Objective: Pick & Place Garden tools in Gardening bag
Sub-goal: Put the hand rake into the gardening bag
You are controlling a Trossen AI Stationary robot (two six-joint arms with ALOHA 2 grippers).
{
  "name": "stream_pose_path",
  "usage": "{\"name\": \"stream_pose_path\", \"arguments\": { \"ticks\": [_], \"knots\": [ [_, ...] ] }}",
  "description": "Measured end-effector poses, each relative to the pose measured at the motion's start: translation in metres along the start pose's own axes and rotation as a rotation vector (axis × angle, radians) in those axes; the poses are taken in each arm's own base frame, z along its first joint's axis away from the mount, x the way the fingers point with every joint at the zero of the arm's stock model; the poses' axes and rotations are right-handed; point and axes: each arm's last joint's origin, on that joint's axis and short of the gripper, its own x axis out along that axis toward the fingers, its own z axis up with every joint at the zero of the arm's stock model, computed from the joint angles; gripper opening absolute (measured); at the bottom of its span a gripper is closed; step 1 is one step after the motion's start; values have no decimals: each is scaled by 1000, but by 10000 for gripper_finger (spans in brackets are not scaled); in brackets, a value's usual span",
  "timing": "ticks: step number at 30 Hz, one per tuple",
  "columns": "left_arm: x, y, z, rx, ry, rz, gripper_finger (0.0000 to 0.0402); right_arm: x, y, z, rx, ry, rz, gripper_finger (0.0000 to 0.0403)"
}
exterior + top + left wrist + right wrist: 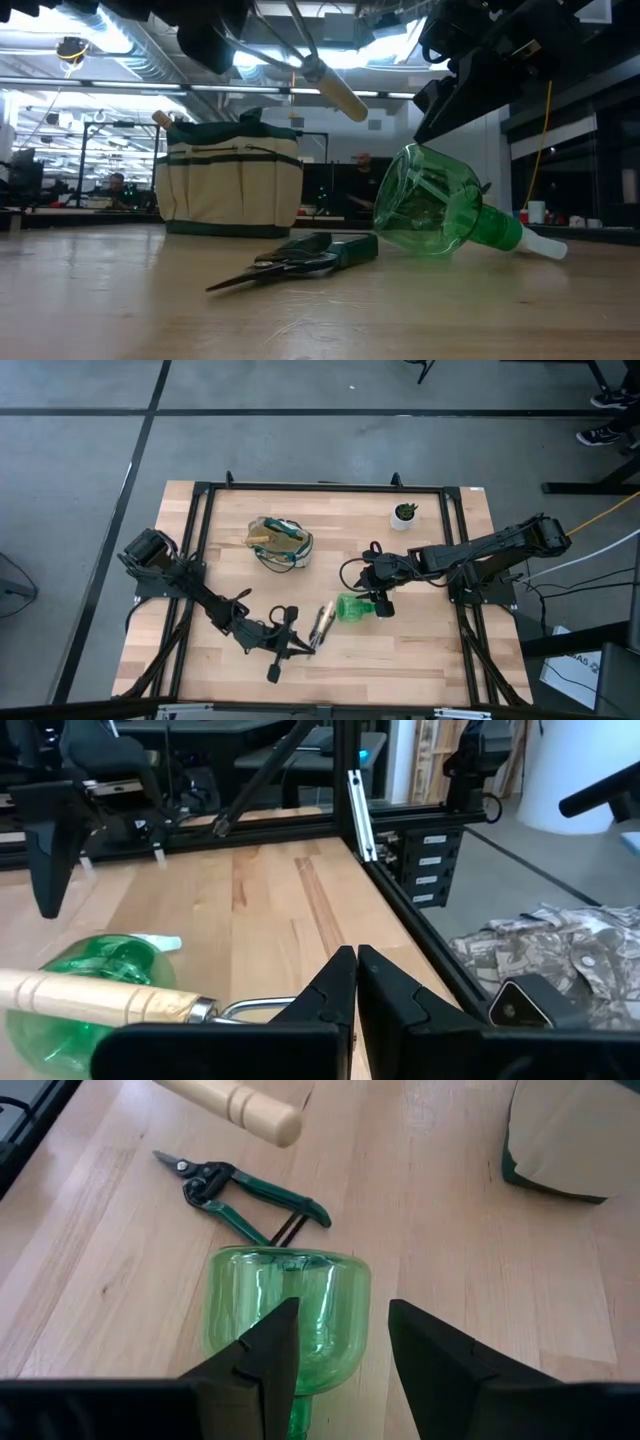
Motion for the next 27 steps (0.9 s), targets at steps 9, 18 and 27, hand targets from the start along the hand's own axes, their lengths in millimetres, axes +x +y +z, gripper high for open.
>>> {"name": "stream_pose_path", "arguments": {
  "ticks": [9,18,27],
  "knots": [
    [-3,3,2,14,26,65,3,0,0,0,0,0,0,158],
    [-23,12,23,42,64,174,3,0,0,0,0,0,0,158],
    [-46,21,47,120,73,255,3,0,0,0,0,0,0,158]
  ]
}}
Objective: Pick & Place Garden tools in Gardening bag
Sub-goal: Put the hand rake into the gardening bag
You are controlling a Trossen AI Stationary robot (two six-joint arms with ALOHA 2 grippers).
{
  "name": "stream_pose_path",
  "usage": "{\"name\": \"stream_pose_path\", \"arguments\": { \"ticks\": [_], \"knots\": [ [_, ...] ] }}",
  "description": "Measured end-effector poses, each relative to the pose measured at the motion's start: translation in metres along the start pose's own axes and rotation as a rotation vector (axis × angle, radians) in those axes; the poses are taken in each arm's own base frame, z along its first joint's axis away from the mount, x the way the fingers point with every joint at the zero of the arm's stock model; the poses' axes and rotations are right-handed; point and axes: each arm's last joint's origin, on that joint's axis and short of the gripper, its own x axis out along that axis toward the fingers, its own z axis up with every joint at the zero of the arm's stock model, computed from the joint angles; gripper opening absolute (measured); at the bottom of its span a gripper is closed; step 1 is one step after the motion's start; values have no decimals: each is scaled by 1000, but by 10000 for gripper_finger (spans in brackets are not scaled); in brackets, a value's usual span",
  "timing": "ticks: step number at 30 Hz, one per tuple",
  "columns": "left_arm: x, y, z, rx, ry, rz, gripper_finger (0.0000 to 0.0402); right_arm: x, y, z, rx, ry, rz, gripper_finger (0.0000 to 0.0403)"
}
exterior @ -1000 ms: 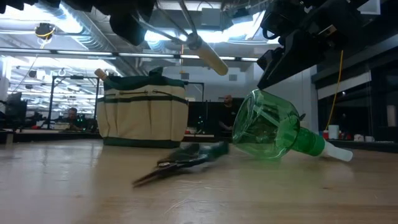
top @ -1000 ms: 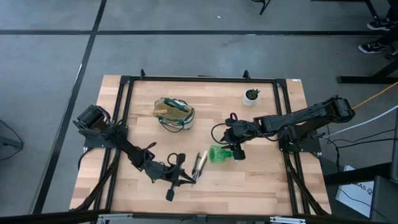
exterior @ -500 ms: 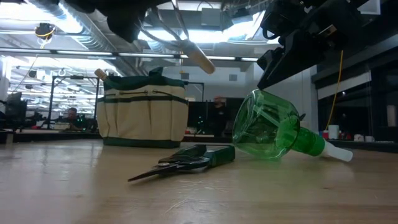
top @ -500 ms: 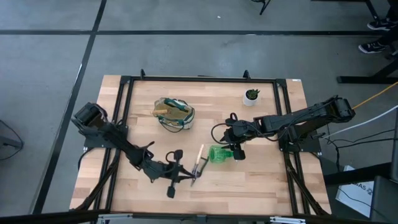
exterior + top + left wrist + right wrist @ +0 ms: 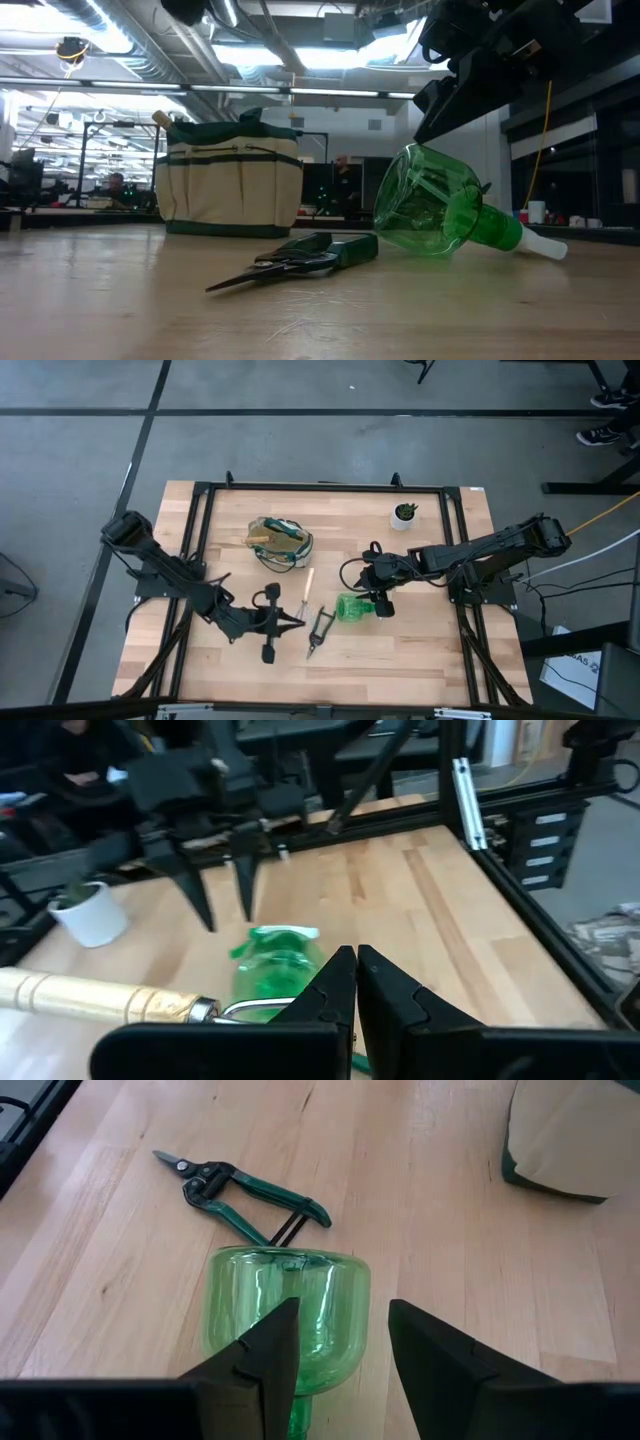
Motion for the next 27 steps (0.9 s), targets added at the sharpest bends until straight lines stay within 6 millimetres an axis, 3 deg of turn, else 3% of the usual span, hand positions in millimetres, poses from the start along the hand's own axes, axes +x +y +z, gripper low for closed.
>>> {"name": "stream_pose_path", "arguments": {
  "ticks": [16,27],
  "knots": [
    [-21,33,18,23,20,120,3,0,0,0,0,0,0,158],
    [-25,58,14,100,129,99,3,0,0,0,0,0,0,158]
  ]
}}
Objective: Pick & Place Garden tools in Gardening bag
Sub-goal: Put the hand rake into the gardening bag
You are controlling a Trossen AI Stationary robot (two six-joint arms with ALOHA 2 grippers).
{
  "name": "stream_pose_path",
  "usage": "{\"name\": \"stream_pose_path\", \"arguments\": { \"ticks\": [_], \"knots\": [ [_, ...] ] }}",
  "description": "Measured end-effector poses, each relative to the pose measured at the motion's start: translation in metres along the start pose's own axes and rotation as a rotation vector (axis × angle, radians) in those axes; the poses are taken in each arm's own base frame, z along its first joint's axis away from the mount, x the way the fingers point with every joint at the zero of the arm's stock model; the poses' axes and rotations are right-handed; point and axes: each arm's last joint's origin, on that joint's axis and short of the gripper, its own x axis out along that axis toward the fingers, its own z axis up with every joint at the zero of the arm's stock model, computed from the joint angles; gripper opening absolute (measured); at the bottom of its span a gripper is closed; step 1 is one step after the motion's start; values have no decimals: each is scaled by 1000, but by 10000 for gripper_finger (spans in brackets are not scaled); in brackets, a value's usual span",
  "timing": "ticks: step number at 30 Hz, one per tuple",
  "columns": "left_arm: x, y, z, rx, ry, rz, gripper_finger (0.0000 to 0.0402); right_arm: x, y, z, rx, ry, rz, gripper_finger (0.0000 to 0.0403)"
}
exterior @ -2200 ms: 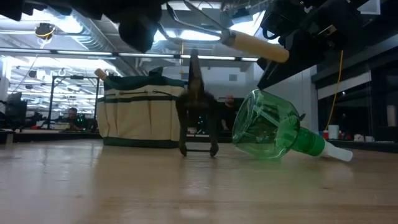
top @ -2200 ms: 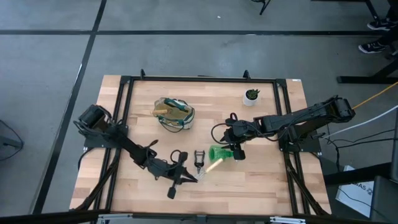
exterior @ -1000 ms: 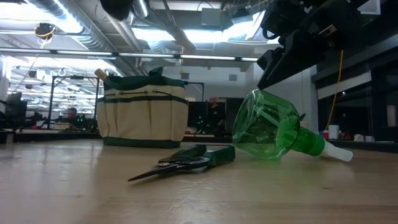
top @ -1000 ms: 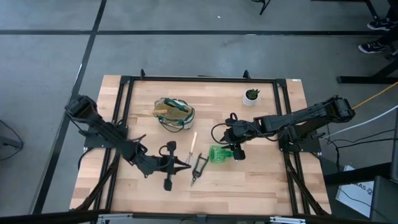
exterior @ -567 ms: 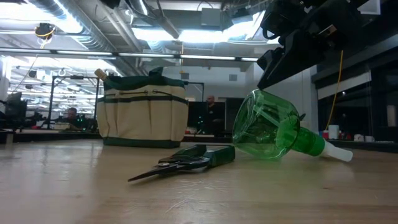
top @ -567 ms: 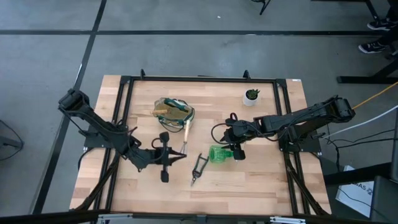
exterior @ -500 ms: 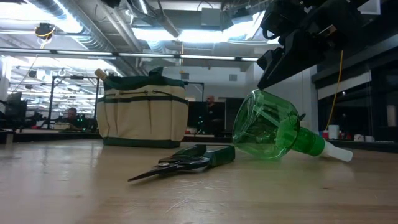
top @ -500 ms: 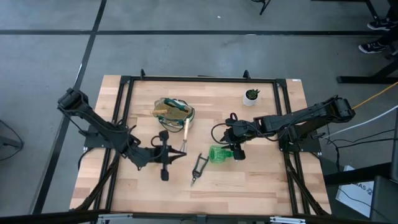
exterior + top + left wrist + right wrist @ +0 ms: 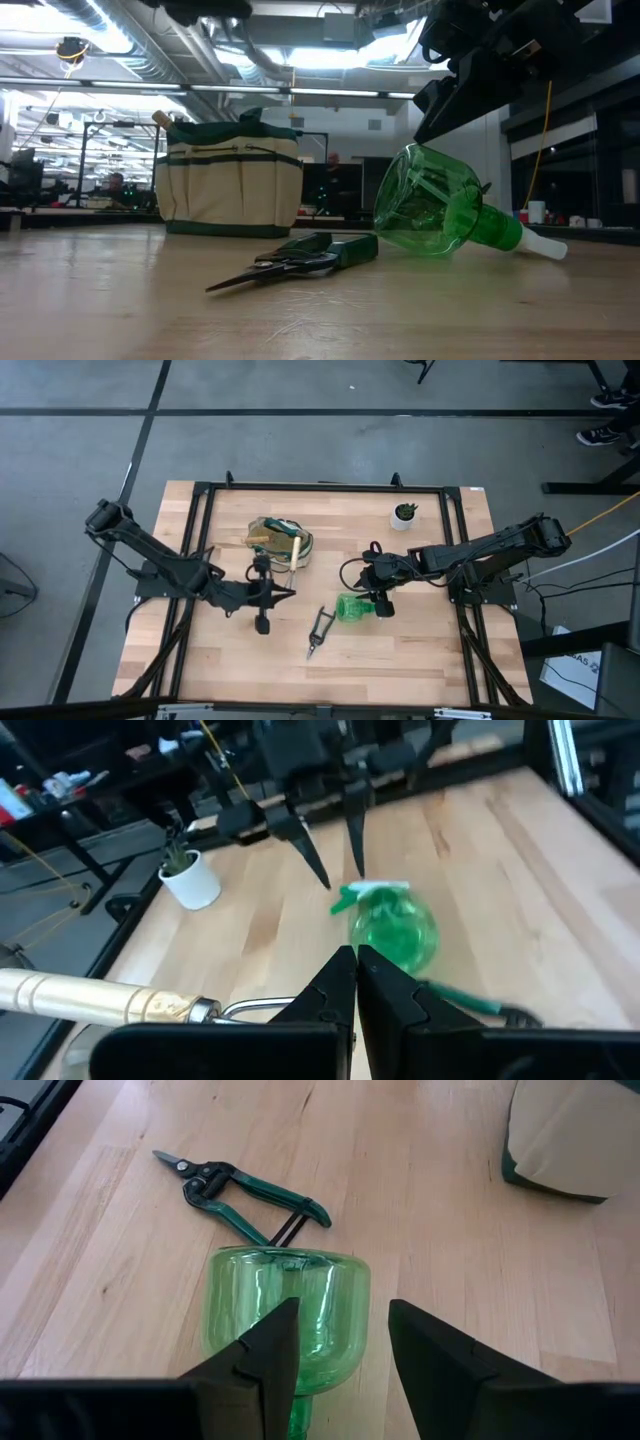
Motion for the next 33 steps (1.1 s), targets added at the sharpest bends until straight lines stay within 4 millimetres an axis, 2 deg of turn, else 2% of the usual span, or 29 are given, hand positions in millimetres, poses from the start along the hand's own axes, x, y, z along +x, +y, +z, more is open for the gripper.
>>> {"name": "stream_pose_path", "arguments": {
  "ticks": [9,16,21,26,33],
  "knots": [
    [3,4,-5,134,42,-28,3,0,0,0,0,0,0,158],
    [-4,9,0,148,17,-33,3,0,0,0,0,0,0,158],
    [-12,14,-2,243,41,-34,3,0,0,0,0,0,0,158],
    [-22,23,-2,337,63,21,3,0,0,0,0,0,0,158],
    [-30,38,-8,359,143,107,3,0,0,0,0,0,0,158]
  ]
}}
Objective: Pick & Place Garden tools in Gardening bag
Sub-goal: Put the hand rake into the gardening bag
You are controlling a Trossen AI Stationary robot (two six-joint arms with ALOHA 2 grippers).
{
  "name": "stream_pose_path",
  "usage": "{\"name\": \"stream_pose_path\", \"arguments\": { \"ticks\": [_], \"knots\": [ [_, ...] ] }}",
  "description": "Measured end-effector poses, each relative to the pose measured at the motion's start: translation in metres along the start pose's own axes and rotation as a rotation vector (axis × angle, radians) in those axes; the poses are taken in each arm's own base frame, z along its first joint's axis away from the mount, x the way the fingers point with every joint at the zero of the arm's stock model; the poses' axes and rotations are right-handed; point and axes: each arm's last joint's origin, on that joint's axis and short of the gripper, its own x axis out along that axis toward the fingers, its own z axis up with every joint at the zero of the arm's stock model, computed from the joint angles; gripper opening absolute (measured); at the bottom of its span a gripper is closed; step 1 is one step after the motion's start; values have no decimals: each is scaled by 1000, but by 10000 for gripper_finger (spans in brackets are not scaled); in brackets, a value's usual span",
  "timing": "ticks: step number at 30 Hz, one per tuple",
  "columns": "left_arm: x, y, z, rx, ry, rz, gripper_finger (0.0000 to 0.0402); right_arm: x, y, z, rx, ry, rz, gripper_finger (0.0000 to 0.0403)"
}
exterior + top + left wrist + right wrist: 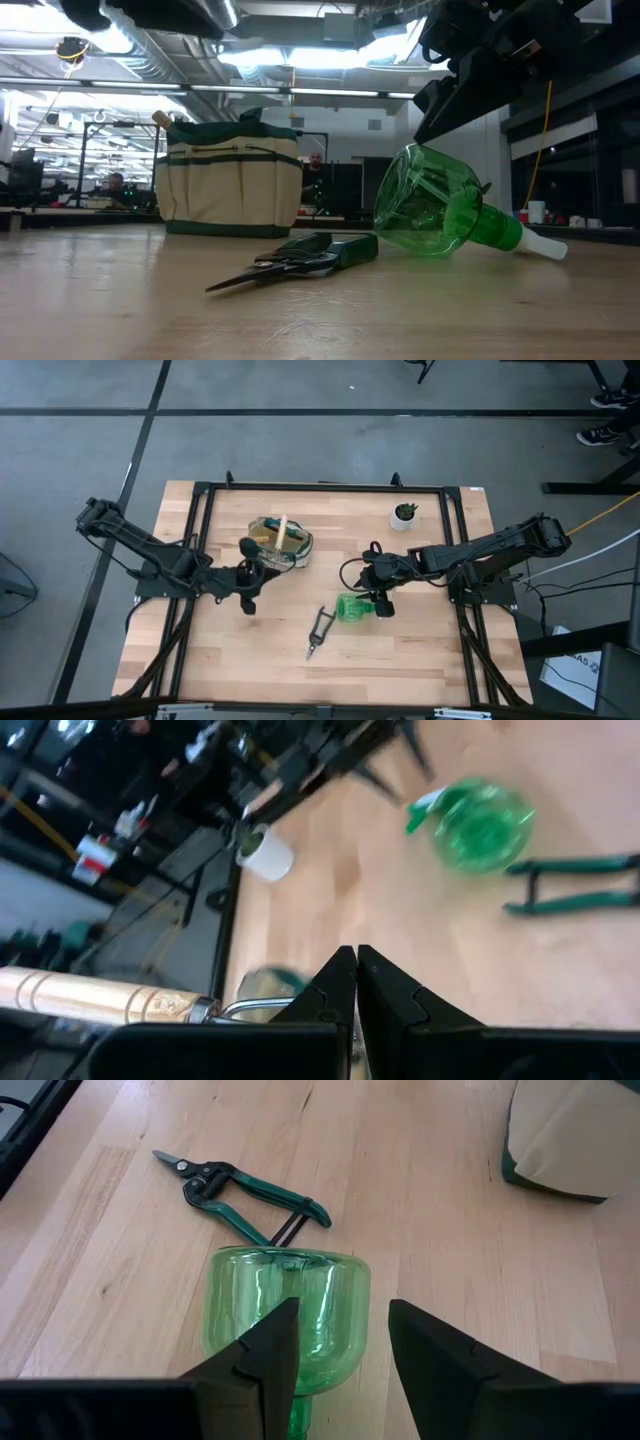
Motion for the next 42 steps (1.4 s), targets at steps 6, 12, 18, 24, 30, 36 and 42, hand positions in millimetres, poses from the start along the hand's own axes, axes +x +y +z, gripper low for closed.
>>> {"name": "stream_pose_path", "arguments": {
  "ticks": [6,12,18,24,30,36,42],
  "knots": [
    [10,10,-14,-85,106,-2,3,0,0,0,0,0,0,158],
    [21,21,-22,-292,113,-177,3,0,0,0,0,0,0,158],
    [27,29,-28,-437,119,-335,3,0,0,0,0,0,0,158],
    [28,30,-30,-420,83,-519,3,0,0,0,0,0,0,158],
    [31,36,-34,-417,85,-521,3,0,0,0,0,0,0,158],
    [33,42,-38,-469,85,-552,3,0,0,0,0,0,0,158],
    [36,48,-42,-527,112,-509,4,0,0,0,0,0,0,158]
  ]
}}
